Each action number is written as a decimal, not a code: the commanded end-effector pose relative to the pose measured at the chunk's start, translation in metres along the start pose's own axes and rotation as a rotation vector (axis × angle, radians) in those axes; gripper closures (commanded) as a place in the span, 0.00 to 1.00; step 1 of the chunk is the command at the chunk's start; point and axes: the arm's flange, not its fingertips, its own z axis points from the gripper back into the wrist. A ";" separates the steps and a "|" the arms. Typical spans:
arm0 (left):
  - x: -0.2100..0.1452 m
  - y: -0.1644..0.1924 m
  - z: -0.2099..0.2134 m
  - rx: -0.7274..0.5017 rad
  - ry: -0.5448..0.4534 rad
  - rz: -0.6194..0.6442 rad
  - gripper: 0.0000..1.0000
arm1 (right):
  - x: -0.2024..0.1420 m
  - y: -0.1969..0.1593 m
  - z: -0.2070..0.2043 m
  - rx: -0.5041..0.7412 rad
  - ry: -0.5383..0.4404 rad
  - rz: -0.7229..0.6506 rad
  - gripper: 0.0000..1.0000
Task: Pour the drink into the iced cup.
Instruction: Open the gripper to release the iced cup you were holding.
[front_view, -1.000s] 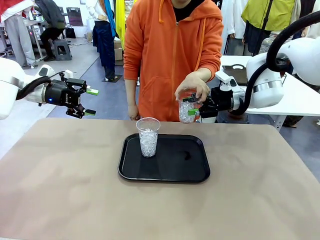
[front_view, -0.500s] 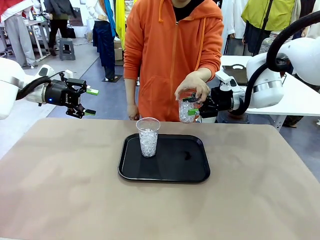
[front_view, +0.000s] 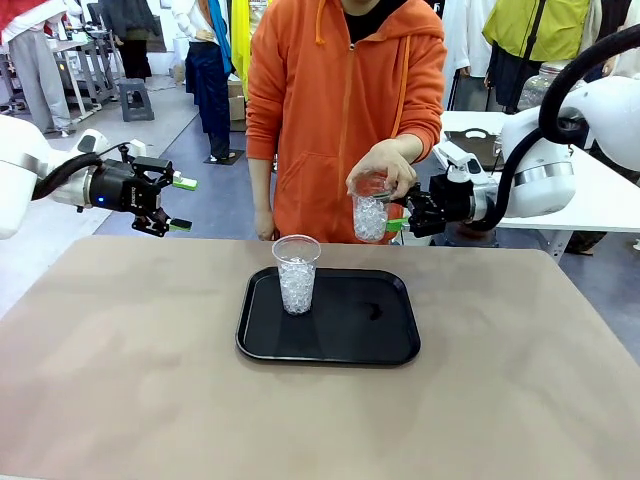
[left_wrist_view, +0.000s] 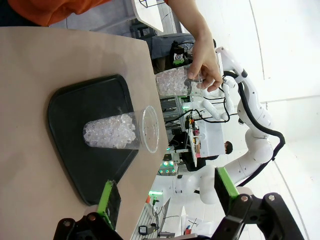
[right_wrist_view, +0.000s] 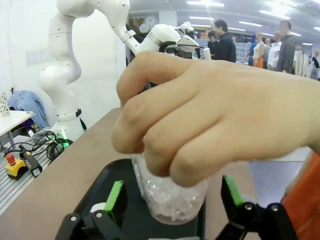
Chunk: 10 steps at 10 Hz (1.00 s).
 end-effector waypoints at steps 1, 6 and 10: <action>0.000 -0.001 0.001 -0.009 -0.002 -0.003 0.00 | -0.001 0.014 0.017 -0.028 0.008 -0.018 0.00; 0.000 -0.001 0.001 -0.009 -0.002 -0.003 0.00 | -0.043 0.054 0.065 -0.081 0.036 0.002 0.00; 0.000 -0.001 0.001 -0.009 -0.002 -0.003 0.00 | -0.077 0.087 0.096 -0.129 0.006 0.005 0.00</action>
